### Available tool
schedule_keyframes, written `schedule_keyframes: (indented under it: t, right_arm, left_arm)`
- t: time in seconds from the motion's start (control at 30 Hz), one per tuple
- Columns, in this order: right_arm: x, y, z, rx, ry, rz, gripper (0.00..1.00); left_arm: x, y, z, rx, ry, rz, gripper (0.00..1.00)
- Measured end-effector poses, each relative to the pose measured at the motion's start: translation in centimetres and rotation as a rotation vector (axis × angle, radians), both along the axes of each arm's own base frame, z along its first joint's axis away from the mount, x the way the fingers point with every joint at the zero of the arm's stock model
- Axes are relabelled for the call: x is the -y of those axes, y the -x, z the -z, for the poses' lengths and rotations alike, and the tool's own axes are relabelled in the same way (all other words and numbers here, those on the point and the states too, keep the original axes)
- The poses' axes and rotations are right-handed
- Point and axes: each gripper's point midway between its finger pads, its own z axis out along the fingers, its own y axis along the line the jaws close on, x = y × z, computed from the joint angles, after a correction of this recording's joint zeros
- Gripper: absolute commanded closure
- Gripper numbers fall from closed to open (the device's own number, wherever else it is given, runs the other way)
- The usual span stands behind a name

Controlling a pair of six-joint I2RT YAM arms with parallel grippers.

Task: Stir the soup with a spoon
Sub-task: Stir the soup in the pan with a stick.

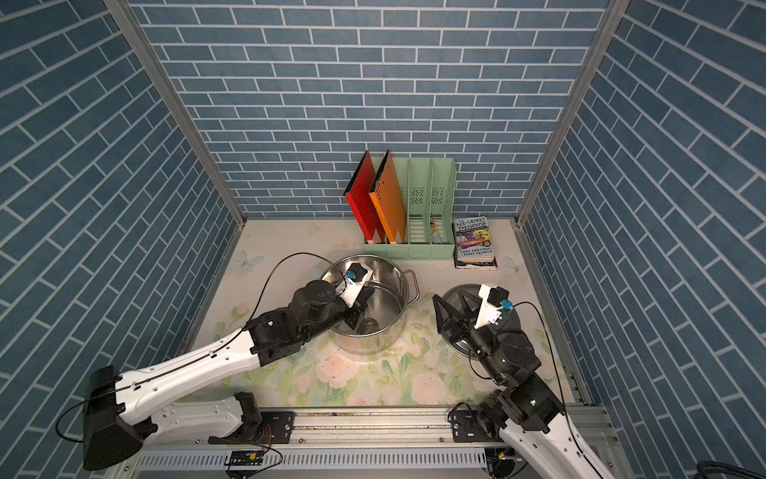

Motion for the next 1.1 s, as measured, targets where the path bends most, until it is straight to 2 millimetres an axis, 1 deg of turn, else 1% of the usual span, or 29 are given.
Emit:
schedule_keyframes:
  t: [0.07, 0.17, 0.23, 0.3, 0.4, 0.47, 0.53, 0.63, 0.73, 0.83, 0.93, 1.07, 1.1]
  right_arm:
    - [-0.1, -0.1, 0.1, -0.002, 0.002, -0.002, 0.13]
    - [-0.2, -0.1, 0.1, -0.003, 0.002, -0.004, 0.13]
    - [-0.2, -0.1, 0.1, -0.002, 0.002, -0.004, 0.13]
    - [-0.2, -0.1, 0.0, -0.002, 0.001, -0.004, 0.1]
    - [-0.1, 0.0, 0.0, -0.003, -0.004, -0.004, 0.05]
    - [-0.1, 0.0, 0.0, -0.005, -0.007, -0.005, 0.02]
    - [-0.1, 0.0, 0.0, -0.006, -0.008, -0.005, 0.0]
    - [-0.1, 0.0, 0.1, -0.011, -0.005, -0.005, 0.0]
    - [-0.1, 0.0, 0.3, -0.017, 0.0, -0.004, 0.0]
    - [0.1, 0.1, 0.2, -0.013, -0.003, -0.001, 0.0]
    - [0.4, 0.4, 0.0, -0.003, -0.012, 0.001, 0.0]
    - [0.6, 0.7, -0.3, 0.006, -0.02, 0.002, 0.0]
    - [0.7, 0.7, -0.3, 0.007, -0.02, 0.003, 0.0]
  left_arm:
    - [-1.0, -0.5, 0.7, -0.012, -0.022, -0.039, 1.0]
    - [-3.2, -2.0, 1.4, -0.025, -0.047, -0.12, 1.0]
    - [-4.8, -3.1, 1.5, -0.028, -0.058, -0.178, 1.0]
    - [-6.0, -4.0, 1.4, -0.025, -0.061, -0.224, 1.0]
    - [-7.0, -5.1, 1.6, -0.026, -0.065, -0.265, 1.0]
    - [-7.0, -5.8, 1.9, -0.026, -0.072, -0.28, 1.0]
    - [-6.7, -6.6, 2.3, -0.029, -0.085, -0.285, 1.0]
    - [-5.8, -7.8, 2.8, -0.032, -0.095, -0.284, 1.0]
    - [-4.6, -9.0, 2.9, -0.03, -0.094, -0.27, 1.0]
    - [-2.8, -10.2, 2.0, -0.014, -0.069, -0.237, 1.0]
    - [-1.1, -11.1, 0.8, 0.007, -0.028, -0.201, 1.0]
    - [1.5, -11.3, -0.4, 0.028, 0.009, -0.132, 1.0]
    - [2.5, -11.2, -0.5, 0.031, 0.014, -0.11, 1.0]
